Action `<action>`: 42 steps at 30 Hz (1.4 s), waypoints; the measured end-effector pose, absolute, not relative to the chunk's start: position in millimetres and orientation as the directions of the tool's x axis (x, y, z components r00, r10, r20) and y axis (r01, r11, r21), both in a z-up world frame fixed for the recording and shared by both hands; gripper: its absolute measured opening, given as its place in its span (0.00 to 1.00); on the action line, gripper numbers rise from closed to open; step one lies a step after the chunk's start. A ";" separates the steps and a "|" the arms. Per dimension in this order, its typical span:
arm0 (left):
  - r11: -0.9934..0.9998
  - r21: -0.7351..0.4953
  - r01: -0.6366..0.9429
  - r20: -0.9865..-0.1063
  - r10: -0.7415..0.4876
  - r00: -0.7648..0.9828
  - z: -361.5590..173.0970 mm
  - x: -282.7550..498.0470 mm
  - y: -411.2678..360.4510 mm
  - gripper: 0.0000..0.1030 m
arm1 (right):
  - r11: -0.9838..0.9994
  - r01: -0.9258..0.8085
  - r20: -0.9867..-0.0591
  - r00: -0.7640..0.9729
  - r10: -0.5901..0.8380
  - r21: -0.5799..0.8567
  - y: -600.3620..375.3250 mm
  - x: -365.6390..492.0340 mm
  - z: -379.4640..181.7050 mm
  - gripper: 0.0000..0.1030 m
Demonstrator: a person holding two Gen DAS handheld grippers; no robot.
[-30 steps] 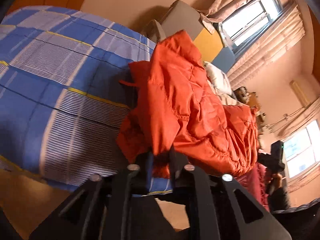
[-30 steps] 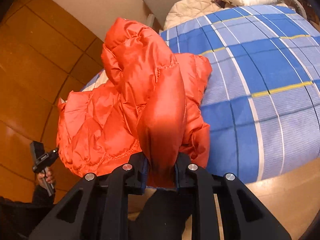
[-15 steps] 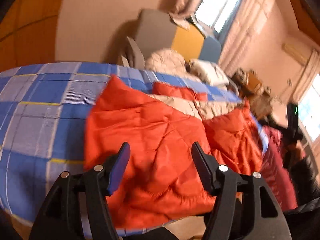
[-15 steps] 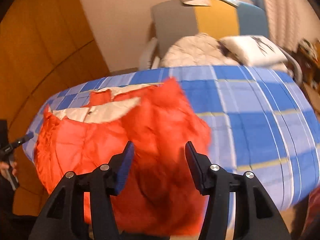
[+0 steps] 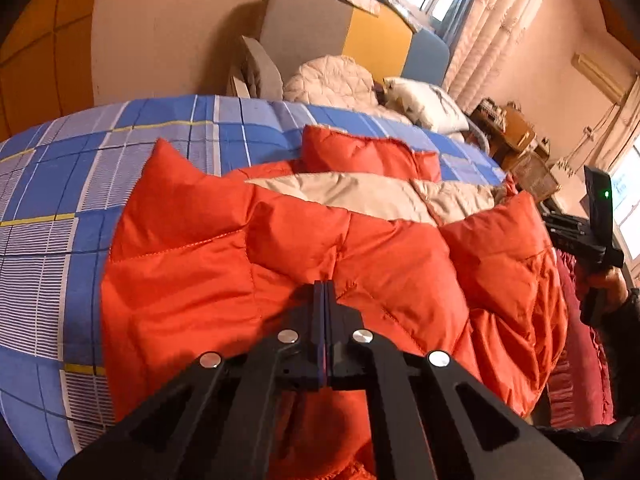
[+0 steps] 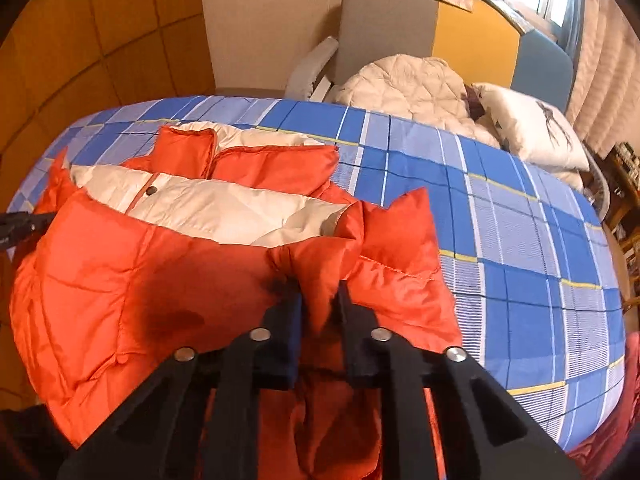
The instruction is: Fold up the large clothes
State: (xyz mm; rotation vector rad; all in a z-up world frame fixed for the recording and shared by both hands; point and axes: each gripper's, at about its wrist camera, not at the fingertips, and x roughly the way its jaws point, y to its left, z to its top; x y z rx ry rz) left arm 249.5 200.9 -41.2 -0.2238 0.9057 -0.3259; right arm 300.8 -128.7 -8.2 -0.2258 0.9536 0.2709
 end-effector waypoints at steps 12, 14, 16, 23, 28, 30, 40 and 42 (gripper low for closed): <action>0.940 -0.331 0.082 -0.628 -0.284 0.724 -0.8 259.5 231.2 0.00 | 0.964 -0.251 -0.745 0.659 0.103 -0.089 -143.0 303.2 41.5 0.08; 0.941 -0.331 0.066 -0.630 -0.273 0.727 2.7 273.7 234.6 0.00 | 0.965 -0.247 -0.747 0.657 0.102 -0.086 -140.8 312.7 40.8 0.07; 0.935 -0.349 0.067 -0.625 -0.286 0.726 6.8 278.1 237.3 0.00 | 0.965 -0.247 -0.751 0.654 0.095 -0.093 -136.0 318.4 38.1 0.07; 0.946 -0.324 -0.011 -0.665 -0.219 0.714 -5.8 254.0 266.5 0.63 | 0.970 -0.233 -0.762 0.640 0.096 -0.073 -140.6 320.5 24.5 0.07; 0.905 -0.421 -0.057 -0.701 -0.285 0.653 -38.8 252.1 297.4 0.63 | 0.970 -0.231 -0.769 0.634 0.088 -0.079 -136.8 322.2 21.2 0.07; 0.881 -0.472 -0.040 -0.698 -0.346 0.628 -50.4 253.8 299.4 0.61 | 0.970 -0.229 -0.769 0.634 0.086 -0.080 -136.4 322.8 22.2 0.07; 0.860 -0.510 -0.012 -0.647 -0.373 0.665 -59.4 260.8 293.9 0.00 | 0.972 -0.214 -0.744 0.664 0.071 -0.098 -137.4 314.4 38.6 0.07; 0.869 -0.494 0.003 -0.623 -0.356 0.697 -43.9 256.6 294.8 0.00 | 0.971 -0.212 -0.727 0.683 0.070 -0.106 -137.5 309.6 47.4 0.06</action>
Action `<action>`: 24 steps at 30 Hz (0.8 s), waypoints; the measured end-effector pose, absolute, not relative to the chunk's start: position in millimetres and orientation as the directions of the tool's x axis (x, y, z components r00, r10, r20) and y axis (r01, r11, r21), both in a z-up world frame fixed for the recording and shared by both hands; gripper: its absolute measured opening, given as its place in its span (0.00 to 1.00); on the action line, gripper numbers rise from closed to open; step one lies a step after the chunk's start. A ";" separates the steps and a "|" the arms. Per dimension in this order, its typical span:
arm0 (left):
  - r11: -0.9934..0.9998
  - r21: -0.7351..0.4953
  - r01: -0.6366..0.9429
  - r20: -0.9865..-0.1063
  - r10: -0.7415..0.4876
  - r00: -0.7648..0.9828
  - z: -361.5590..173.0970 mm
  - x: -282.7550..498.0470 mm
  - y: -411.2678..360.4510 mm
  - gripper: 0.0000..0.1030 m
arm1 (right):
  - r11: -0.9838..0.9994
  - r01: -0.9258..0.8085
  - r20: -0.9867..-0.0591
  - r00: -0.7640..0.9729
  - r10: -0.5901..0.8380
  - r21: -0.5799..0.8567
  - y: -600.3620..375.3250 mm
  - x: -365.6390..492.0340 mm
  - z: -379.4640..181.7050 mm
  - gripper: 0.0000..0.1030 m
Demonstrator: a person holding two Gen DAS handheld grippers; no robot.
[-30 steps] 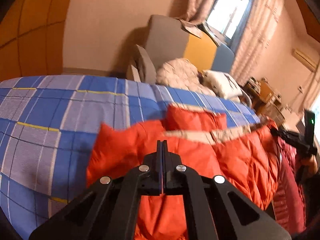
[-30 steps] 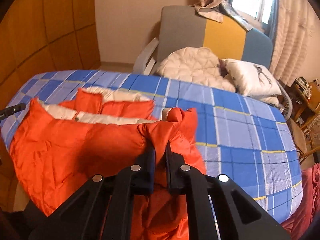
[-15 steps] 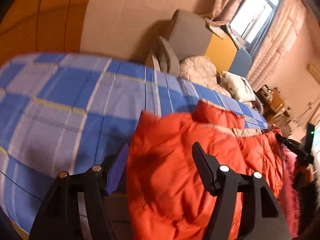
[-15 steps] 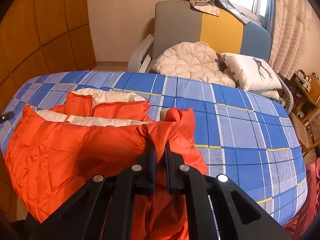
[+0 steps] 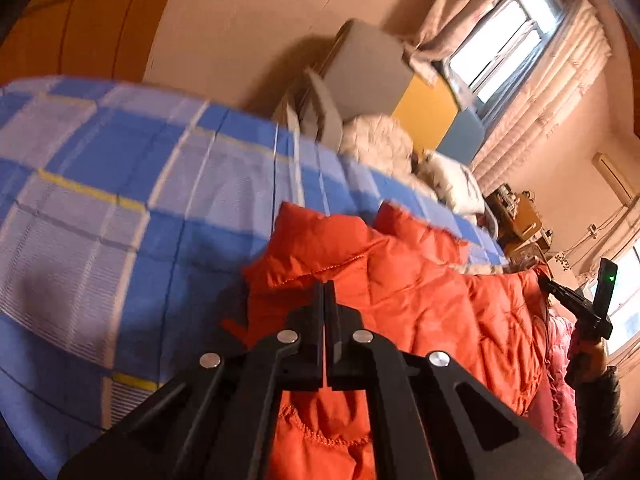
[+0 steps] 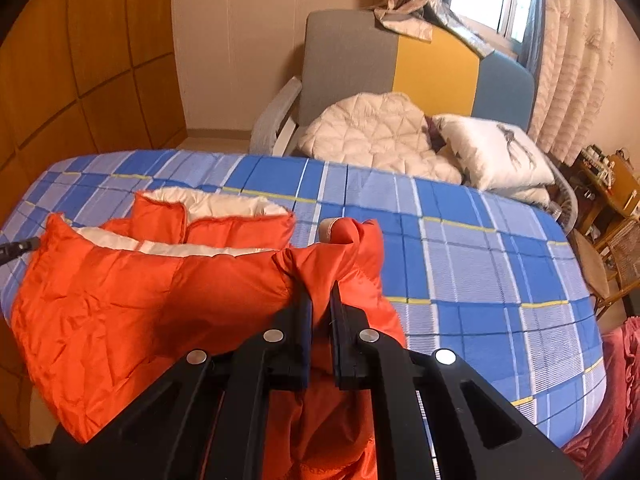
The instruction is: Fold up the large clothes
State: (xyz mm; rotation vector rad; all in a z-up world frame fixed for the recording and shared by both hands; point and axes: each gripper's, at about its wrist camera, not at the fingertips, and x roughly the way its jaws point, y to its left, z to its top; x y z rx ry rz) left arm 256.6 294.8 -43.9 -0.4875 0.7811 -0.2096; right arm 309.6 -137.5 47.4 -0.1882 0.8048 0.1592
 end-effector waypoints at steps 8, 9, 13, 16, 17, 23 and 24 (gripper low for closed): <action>0.905 -0.423 -0.041 -0.608 -0.250 0.753 -4.8 281.9 296.0 0.00 | 0.979 -0.175 -0.688 0.723 0.054 -0.106 -137.7 330.4 62.9 0.04; 0.908 -0.414 -0.059 -0.619 -0.234 0.750 -6.3 292.4 294.4 0.00 | 0.980 -0.165 -0.691 0.722 0.047 -0.107 -136.7 337.2 60.2 0.04; 0.915 -0.387 -0.114 -0.653 -0.184 0.734 -13.5 321.3 288.5 0.00 | 0.987 -0.122 -0.711 0.703 0.010 -0.107 -133.0 368.5 39.7 0.04; 0.925 -0.349 -0.152 -0.697 -0.147 0.702 -28.2 343.0 285.0 0.00 | 0.987 -0.093 -0.732 0.680 -0.030 -0.127 -130.9 390.0 16.0 0.04; 0.926 -0.340 -0.163 -0.709 -0.139 0.691 -33.8 347.9 284.2 0.00 | 0.987 -0.086 -0.740 0.671 -0.042 -0.135 -129.5 395.5 7.7 0.04; 0.938 -0.273 -0.212 -0.782 -0.088 0.617 -74.6 371.3 278.0 0.00 | 0.986 -0.053 -0.787 0.609 -0.096 -0.161 -126.6 422.8 -41.5 0.04; 0.941 -0.263 -0.213 -0.787 -0.082 0.612 -78.3 373.3 276.7 0.00 | 0.986 -0.046 -0.792 0.602 -0.103 -0.163 -126.6 425.6 -47.2 0.04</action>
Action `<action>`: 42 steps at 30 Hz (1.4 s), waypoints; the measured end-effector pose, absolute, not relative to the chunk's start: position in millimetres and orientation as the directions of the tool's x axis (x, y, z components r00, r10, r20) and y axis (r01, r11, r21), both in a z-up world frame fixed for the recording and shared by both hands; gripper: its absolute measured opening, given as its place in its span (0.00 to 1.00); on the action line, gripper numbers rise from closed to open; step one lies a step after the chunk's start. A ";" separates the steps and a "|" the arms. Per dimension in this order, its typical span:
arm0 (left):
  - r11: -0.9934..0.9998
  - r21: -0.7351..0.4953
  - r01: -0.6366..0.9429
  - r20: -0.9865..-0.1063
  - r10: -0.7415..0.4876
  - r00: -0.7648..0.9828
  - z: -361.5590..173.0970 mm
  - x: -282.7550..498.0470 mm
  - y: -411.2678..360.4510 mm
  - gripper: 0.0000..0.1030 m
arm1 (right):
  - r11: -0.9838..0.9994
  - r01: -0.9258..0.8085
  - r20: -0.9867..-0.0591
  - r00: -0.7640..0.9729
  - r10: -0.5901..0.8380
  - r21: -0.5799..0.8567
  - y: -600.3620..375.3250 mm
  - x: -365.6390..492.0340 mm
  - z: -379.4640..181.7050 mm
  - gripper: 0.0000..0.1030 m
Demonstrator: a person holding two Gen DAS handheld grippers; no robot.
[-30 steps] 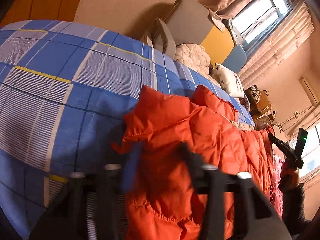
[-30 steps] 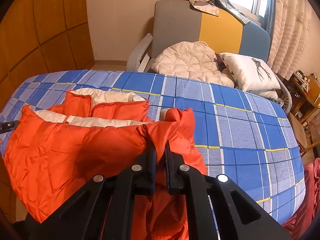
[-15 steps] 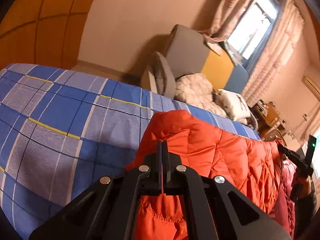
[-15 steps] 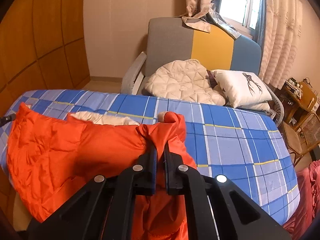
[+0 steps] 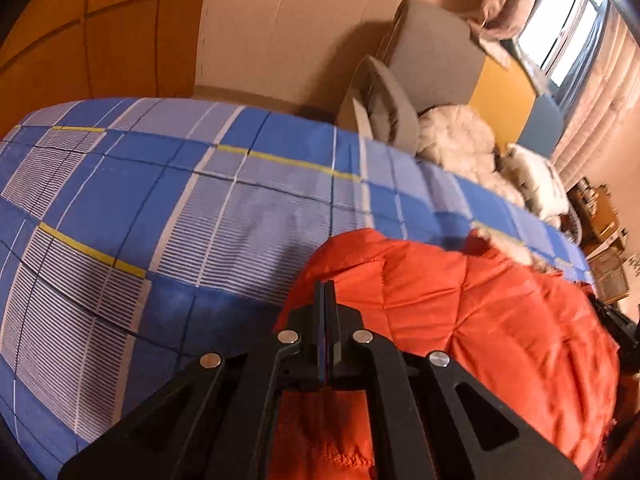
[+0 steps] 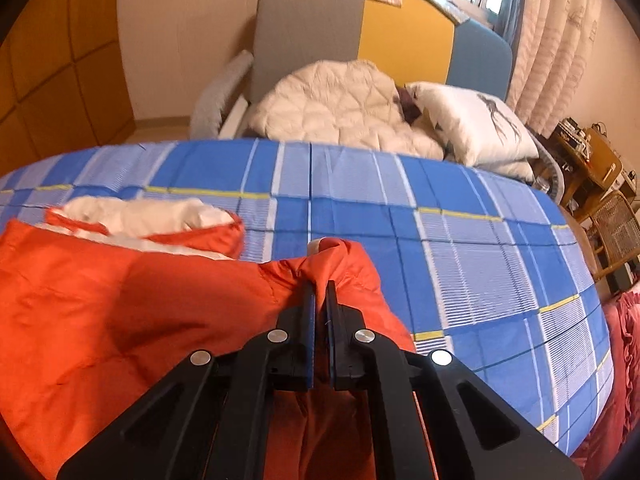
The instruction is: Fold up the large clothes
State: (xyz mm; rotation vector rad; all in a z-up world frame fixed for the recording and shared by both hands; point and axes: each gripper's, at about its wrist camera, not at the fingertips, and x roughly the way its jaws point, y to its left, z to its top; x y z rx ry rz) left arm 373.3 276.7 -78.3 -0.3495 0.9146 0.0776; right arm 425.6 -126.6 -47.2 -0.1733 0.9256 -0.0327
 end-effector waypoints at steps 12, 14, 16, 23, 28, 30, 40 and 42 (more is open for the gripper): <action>0.944 -0.131 -0.303 -0.810 0.074 0.581 -66.8 371.2 265.0 0.18 | 0.992 -0.006 -0.818 0.566 -0.103 -0.130 -133.9 433.6 -61.8 0.04; 0.940 -0.113 -0.323 -0.777 0.120 0.618 -48.0 356.7 261.7 0.31 | 0.994 -0.001 -0.819 0.567 -0.086 -0.105 -138.0 432.0 -58.5 0.07; 0.941 -0.122 -0.315 -0.735 0.127 0.666 -26.9 339.6 251.2 0.33 | 0.997 0.004 -0.818 0.572 -0.064 -0.075 -140.7 429.0 -53.9 0.27; 0.960 -0.255 -0.113 -0.640 -0.079 0.764 8.9 287.9 160.3 0.36 | 1.000 0.022 -0.775 0.632 -0.020 -0.009 -147.2 398.7 -22.2 0.45; 0.964 -0.260 -0.048 -0.650 -0.138 0.748 -5.6 289.7 98.4 0.36 | 0.998 -0.021 -0.720 0.691 0.058 0.060 -150.8 348.7 2.1 0.56; 0.968 -0.243 -0.060 -0.670 -0.123 0.733 -16.6 293.6 83.6 0.35 | 0.996 -0.056 -0.708 0.700 0.091 0.074 -149.2 330.4 6.3 0.56; 0.980 -0.190 -0.056 -0.691 -0.093 0.717 -34.8 294.6 66.7 0.35 | 0.991 -0.122 -0.723 0.681 0.118 0.047 -135.4 285.2 -8.4 0.56; 0.981 -0.185 -0.050 -0.693 -0.095 0.715 -37.0 296.2 68.0 0.35 | 0.993 -0.113 -0.721 0.685 0.102 0.033 -135.3 278.9 -9.1 0.56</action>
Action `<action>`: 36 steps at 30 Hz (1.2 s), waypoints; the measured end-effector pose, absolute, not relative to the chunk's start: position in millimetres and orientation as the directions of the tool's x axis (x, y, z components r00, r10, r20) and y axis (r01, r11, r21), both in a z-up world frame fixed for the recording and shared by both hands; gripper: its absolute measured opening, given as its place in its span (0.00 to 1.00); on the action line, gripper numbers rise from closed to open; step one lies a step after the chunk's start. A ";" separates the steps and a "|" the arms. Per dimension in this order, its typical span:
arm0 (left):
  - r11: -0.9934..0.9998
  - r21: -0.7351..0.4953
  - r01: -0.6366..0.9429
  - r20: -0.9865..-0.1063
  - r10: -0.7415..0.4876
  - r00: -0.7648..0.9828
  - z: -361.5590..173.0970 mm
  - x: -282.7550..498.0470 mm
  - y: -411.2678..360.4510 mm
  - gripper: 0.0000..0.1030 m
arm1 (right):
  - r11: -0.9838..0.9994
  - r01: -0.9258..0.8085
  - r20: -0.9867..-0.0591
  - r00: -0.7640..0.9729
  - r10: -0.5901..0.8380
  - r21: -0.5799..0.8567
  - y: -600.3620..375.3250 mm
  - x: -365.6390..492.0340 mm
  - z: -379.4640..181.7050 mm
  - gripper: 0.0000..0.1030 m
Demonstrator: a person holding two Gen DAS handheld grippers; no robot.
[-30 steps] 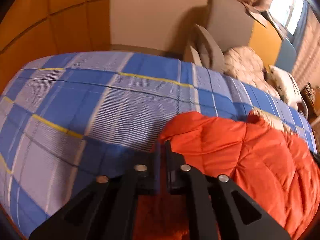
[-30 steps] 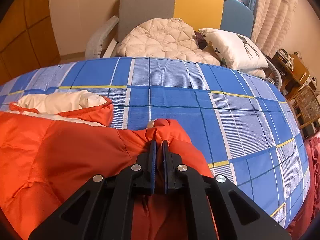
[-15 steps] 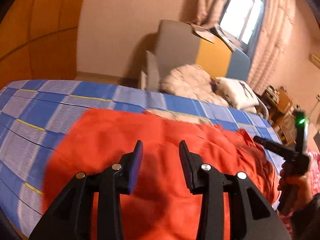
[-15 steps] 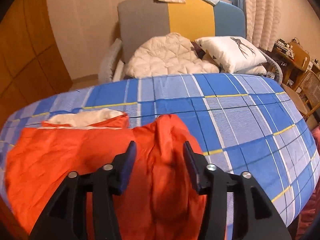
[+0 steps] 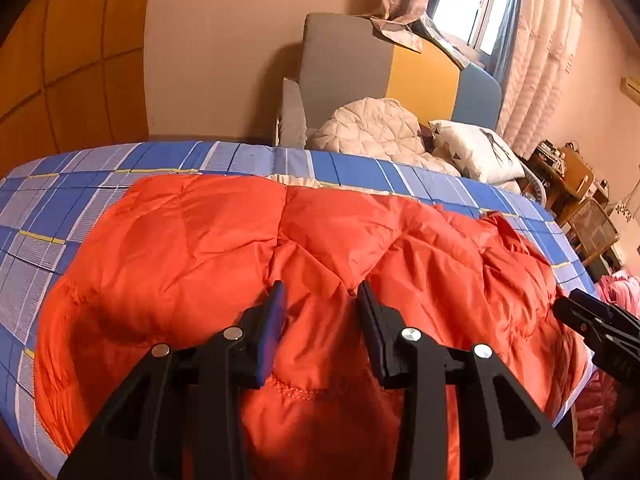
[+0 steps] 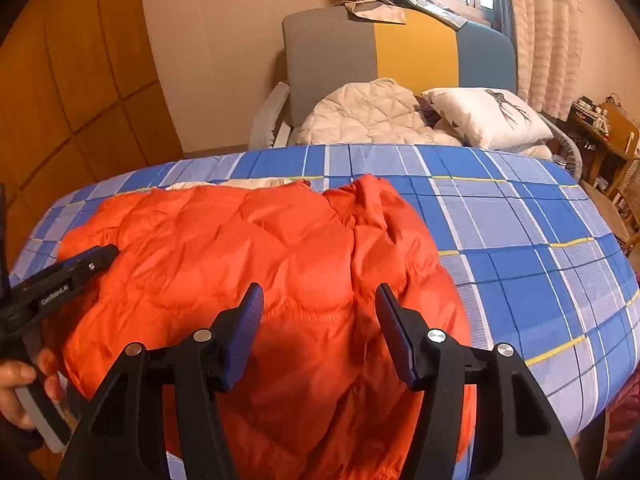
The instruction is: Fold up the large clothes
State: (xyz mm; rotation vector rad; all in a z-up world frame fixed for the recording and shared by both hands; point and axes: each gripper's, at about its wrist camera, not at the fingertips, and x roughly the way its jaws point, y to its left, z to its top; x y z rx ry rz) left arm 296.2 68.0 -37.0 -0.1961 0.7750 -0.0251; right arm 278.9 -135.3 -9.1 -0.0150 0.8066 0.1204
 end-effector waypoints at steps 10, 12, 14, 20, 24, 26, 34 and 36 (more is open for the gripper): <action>0.984 -0.172 -0.037 -0.708 -0.097 0.699 -57.7 306.9 66.8 0.35 | 0.998 -0.016 -0.737 0.673 0.054 0.059 -173.0 258.4 -15.4 0.56; 0.985 -0.171 -0.037 -0.712 -0.097 0.695 -62.9 309.7 66.2 0.35 | 0.997 0.006 -0.754 0.655 0.053 0.076 -181.8 260.5 -23.3 0.56; 0.985 -0.169 -0.035 -0.715 -0.098 0.692 -67.1 312.2 65.6 0.35 | 0.997 0.027 -0.762 0.646 0.042 0.078 -188.4 262.8 -30.4 0.56; 0.986 -0.167 -0.023 -0.741 -0.110 0.662 -84.0 324.9 64.6 0.35 | 0.995 0.054 -0.770 0.638 0.032 0.085 -195.7 269.0 -43.4 0.56; 0.984 -0.175 -0.028 -0.757 -0.116 0.642 -98.4 334.0 63.6 0.35 | 0.993 0.060 -0.768 0.639 0.040 0.102 -197.3 269.6 -45.8 0.56; 0.982 -0.184 -0.031 -0.758 -0.122 0.640 -105.7 336.9 64.3 0.35 | 0.990 0.066 -0.766 0.641 0.053 0.123 -200.5 268.0 -44.7 0.56; 0.961 -0.270 -0.063 -0.758 -0.172 0.629 -85.2 331.9 75.4 0.30 | 0.974 0.096 -0.727 0.681 0.087 0.206 -219.3 241.7 -25.4 0.58; 0.961 -0.272 -0.054 -0.733 -0.170 0.659 -70.1 331.2 73.6 0.30 | 0.963 0.117 -0.713 0.694 0.095 0.242 -229.7 230.3 -22.5 0.58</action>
